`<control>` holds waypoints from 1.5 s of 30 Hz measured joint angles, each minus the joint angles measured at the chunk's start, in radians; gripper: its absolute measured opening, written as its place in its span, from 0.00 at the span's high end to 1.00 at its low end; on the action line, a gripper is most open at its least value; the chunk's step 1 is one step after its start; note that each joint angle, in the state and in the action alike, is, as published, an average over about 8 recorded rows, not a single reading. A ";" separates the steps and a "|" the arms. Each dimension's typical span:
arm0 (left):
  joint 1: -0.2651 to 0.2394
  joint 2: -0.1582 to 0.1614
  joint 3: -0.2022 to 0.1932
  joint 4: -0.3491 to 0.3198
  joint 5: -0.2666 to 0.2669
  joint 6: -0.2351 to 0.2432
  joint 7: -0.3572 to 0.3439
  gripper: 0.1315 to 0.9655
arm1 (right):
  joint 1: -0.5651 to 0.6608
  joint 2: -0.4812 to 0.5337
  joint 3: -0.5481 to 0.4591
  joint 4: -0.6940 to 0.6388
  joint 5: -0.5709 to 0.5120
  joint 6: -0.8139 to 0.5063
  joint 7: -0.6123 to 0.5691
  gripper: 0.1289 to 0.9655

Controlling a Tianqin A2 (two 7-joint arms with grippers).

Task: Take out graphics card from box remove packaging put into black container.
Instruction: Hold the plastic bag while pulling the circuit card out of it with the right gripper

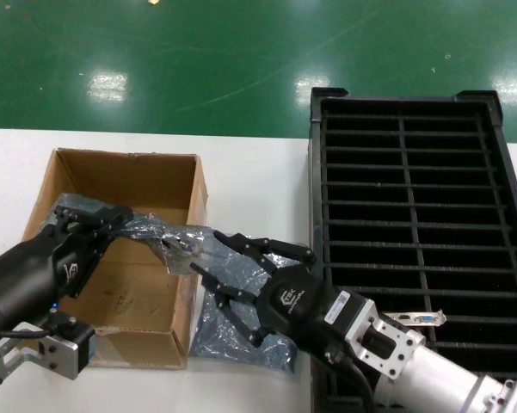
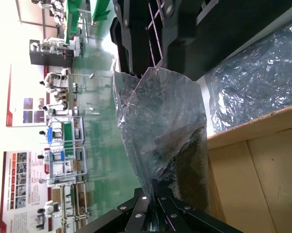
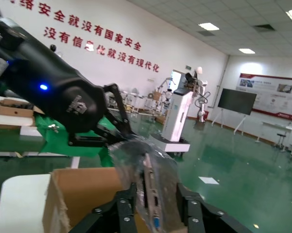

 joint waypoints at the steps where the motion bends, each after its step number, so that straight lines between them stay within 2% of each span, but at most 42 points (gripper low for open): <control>1: 0.000 0.000 0.000 0.000 0.000 0.000 0.000 0.99 | 0.008 -0.002 -0.001 -0.009 -0.002 0.002 0.004 0.68; 11: 0.000 0.000 0.000 0.000 0.000 0.000 0.000 0.99 | 0.061 -0.012 -0.014 -0.074 -0.023 0.012 0.041 0.88; 20: 0.000 0.000 0.000 0.000 0.000 0.000 0.000 0.99 | 0.120 -0.026 -0.074 -0.114 -0.082 0.013 0.135 0.98; 32: 0.000 0.000 0.000 0.000 0.000 0.000 0.000 0.99 | 0.222 -0.058 -0.143 -0.183 -0.206 0.027 0.253 0.99; 45: 0.000 0.000 0.000 0.000 0.000 0.000 0.000 0.99 | 0.242 -0.065 -0.153 -0.199 -0.227 0.017 0.263 0.99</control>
